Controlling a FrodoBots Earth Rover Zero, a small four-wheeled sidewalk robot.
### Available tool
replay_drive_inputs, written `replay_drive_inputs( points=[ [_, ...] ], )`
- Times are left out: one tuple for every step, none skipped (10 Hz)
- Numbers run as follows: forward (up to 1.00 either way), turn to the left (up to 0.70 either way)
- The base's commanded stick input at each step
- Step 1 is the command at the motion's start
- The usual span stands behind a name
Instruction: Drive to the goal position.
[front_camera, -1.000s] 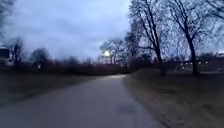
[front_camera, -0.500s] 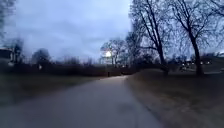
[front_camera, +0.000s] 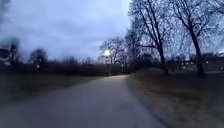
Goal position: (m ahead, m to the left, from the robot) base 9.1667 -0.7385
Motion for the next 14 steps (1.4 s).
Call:
replay_drive_inputs(
  points=[
    [1.00,0.00],
    [1.00,0.00],
    [1.00,0.00],
    [1.00,0.00],
    [1.00,0.00],
    [1.00,0.00],
    [1.00,0.00],
    [1.00,0.00],
    [1.00,0.00],
    [1.00,0.00],
    [1.00,0.00],
    [1.00,0.00],
    [1.00,0.00],
    [1.00,0.00]
  ],
)
